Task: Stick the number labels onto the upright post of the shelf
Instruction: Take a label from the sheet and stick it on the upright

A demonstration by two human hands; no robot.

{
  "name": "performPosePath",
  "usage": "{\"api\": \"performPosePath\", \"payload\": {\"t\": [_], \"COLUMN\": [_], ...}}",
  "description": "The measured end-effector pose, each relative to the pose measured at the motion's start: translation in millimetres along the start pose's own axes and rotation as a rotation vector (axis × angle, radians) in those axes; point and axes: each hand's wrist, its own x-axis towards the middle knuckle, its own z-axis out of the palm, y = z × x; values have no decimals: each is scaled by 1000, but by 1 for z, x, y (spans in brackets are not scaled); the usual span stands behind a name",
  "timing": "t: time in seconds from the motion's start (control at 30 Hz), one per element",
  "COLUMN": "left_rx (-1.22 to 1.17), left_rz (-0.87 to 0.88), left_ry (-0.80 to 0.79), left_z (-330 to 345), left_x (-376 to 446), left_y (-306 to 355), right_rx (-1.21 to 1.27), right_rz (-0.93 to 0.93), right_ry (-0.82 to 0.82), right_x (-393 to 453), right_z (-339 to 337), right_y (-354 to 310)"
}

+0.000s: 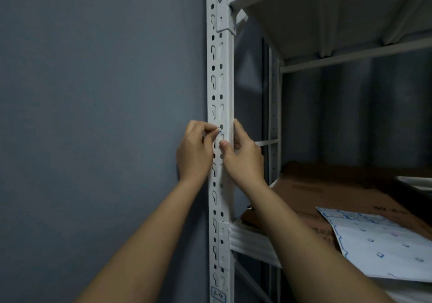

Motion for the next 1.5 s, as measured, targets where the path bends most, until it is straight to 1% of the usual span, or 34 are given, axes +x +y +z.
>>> {"api": "performPosePath", "payload": {"t": [0.1,0.23,0.37,0.6,0.77,0.87,1.07,1.23,1.4,1.5], "left_rx": [9,54,79,152,-46,-28,208,322,573,653], "left_rz": [62,101,82,22,-52,-52,109,190,426,497], "left_ry": [-3,-2,-18,-48,13,29,22,17,12,-32], "left_z": [1,4,7,11,6,2,-4,-6,-8,-11], "left_x": [-2,-2,-1,-3,-6,-7,-5,-3,5,15], "left_y": [-4,-8,-8,-3,-4,-3,-2,0,-1,0], "right_rx": [0,-43,-62,-85,-56,-59,-59,-70,-91,-93], "right_rz": [-3,-23,-47,-29,-25,-12,-33,-51,-63,-64], "right_ry": [8,19,32,20,16,8,8,15,19,18], "right_x": [2,3,2,0,-2,0,1,3,3,3], "right_z": [2,1,1,0,-2,-3,-1,0,0,0], "right_y": [2,4,3,1,0,0,3,5,7,7]}}
